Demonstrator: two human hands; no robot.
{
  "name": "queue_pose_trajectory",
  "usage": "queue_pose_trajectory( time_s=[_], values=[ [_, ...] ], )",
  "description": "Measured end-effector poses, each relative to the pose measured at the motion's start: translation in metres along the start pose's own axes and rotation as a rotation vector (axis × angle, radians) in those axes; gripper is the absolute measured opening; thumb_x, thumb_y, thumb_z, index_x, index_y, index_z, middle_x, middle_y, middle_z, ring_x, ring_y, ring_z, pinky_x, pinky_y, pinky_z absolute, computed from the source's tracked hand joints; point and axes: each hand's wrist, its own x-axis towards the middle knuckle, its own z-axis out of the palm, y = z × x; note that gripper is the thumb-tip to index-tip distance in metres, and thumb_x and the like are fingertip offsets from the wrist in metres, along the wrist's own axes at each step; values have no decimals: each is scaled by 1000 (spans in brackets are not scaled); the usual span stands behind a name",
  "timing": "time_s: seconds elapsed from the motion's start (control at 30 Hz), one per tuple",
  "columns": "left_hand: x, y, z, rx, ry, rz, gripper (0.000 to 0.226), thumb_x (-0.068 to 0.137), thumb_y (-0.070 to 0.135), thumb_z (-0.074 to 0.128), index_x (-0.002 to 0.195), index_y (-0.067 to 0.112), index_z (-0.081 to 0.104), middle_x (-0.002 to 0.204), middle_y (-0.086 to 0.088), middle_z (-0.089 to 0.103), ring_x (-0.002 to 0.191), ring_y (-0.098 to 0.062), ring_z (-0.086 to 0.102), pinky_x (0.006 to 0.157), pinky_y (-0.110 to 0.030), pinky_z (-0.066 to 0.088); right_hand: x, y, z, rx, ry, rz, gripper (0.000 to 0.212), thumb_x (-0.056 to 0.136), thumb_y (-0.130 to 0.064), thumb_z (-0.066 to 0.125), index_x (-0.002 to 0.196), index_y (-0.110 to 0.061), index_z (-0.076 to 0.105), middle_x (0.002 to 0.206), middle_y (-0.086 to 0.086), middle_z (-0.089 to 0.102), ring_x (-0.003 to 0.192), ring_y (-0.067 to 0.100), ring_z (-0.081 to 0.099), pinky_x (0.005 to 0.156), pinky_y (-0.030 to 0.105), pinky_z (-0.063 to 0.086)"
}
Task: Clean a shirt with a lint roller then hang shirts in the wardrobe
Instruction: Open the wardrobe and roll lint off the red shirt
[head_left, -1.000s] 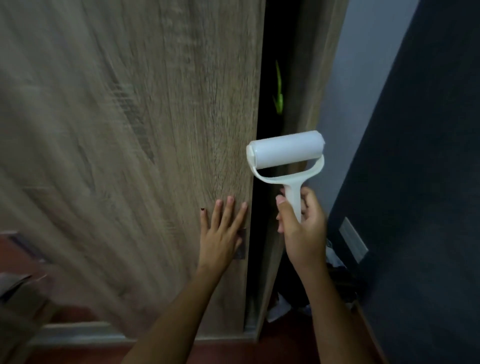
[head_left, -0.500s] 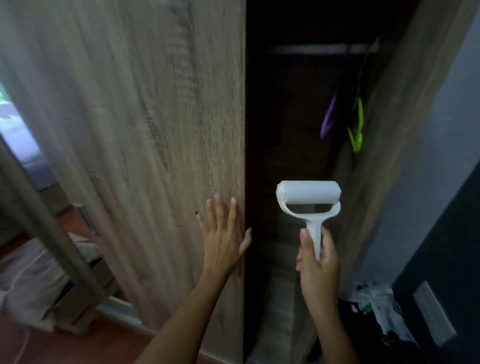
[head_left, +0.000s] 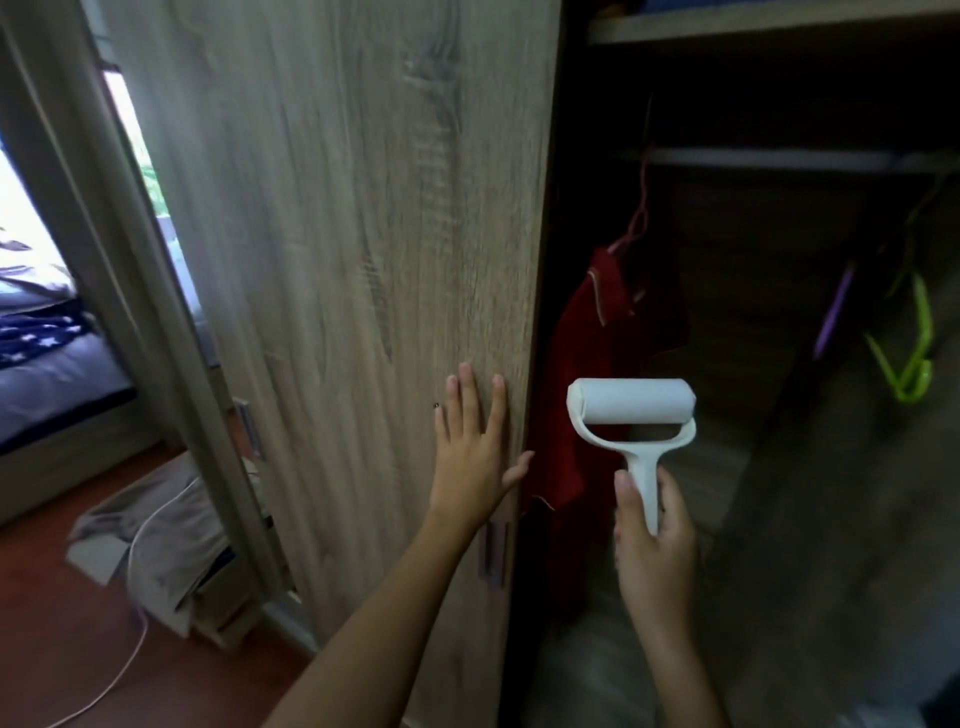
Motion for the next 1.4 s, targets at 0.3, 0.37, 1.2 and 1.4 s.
queue_pose_trajectory(
  time_s=[0.3, 0.37, 1.2, 1.4],
  values=[
    [14, -62, -3, 3, -33, -50, 106, 85, 59, 50, 148, 19, -25, 157, -20, -19, 146, -38, -12, 116, -48, 11, 7, 7, 31, -1, -31, -9, 15, 94, -41, 53, 96, -29, 62, 65, -3, 55, 56, 13, 52, 52, 30, 41],
    [17, -74, -4, -3, -25, -51, 107, 85, 57, 51, 147, 20, -28, 156, -21, -19, 145, -38, -12, 116, -46, 7, 8, 10, 35, -6, -52, -2, 15, 94, -40, 52, 98, -30, 62, 64, -6, 55, 55, 9, 51, 51, 27, 40],
    [43, -189, -15, -90, -38, -98, 107, 89, 43, 60, 145, 14, -25, 157, -19, -19, 146, -40, -8, 119, -52, 16, 4, 33, 95, 8, -38, 10, 18, 94, -40, 53, 105, -30, 64, 63, -11, 55, 58, 9, 51, 55, 30, 41],
    [48, -200, -16, -81, -46, -127, 102, 88, 42, 61, 151, 8, -13, 158, -22, -17, 146, -41, -6, 116, -48, 14, 10, 38, 89, -51, -1, 23, 11, 94, -40, 54, 99, -39, 63, 66, -10, 60, 62, 12, 56, 60, 33, 46]
  ],
)
